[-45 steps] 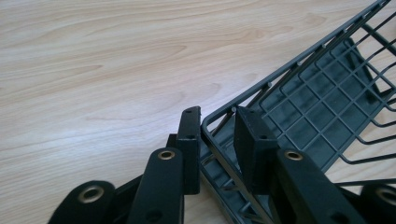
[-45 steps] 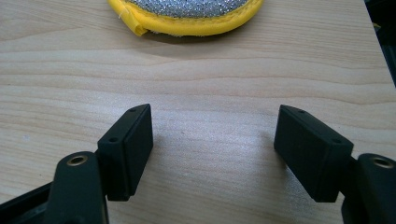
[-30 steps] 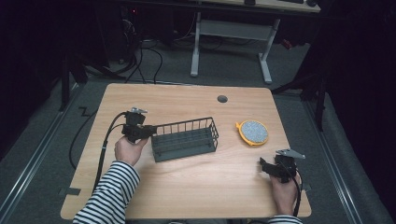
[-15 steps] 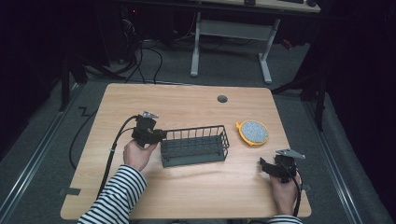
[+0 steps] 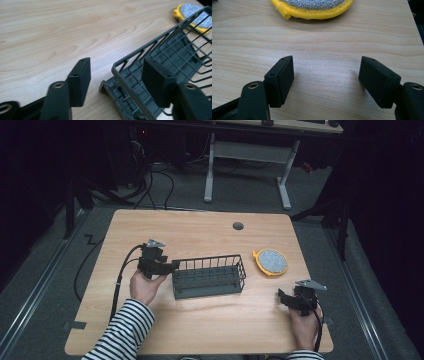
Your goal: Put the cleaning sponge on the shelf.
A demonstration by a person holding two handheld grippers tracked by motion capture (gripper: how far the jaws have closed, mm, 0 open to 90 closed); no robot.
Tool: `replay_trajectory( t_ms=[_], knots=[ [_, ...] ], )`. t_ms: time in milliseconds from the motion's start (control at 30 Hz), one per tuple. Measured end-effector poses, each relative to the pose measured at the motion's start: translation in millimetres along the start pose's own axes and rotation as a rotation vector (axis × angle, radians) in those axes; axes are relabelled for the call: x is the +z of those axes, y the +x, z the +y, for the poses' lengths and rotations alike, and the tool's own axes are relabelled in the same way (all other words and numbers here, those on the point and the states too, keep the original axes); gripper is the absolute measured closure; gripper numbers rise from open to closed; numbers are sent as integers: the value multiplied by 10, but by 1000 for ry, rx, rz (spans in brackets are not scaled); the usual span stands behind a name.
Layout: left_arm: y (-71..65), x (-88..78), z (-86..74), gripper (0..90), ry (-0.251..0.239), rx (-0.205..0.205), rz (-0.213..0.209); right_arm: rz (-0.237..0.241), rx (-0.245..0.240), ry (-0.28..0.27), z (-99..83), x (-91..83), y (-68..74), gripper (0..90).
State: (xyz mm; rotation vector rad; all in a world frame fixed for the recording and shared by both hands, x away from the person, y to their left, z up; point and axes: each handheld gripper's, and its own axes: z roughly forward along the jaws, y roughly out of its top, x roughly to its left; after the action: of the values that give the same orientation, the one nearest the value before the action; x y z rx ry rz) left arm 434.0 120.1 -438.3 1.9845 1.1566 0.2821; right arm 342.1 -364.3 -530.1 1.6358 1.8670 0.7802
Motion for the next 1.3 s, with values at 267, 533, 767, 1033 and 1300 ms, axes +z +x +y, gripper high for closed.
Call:
replay_trajectory(
  t_ms=[267,533,767,1033,1300],
  knots=[
    [121,-283,-158,342,-87,-13,6,0,0,0,0,1,0,283],
    [417,-398,-731,341,-68,-85,77,-2,1,5,3,-1,2,282],
    [559,-336,-1071,339,-38,-135,131,3,3,12,11,-4,-1,288],
    [647,-179,-1225,331,7,-111,245,51,39,36,178,-55,-94,374],
    [591,-103,-1280,303,-16,-18,289,112,29,-40,592,-45,-195,389]
  ],
)
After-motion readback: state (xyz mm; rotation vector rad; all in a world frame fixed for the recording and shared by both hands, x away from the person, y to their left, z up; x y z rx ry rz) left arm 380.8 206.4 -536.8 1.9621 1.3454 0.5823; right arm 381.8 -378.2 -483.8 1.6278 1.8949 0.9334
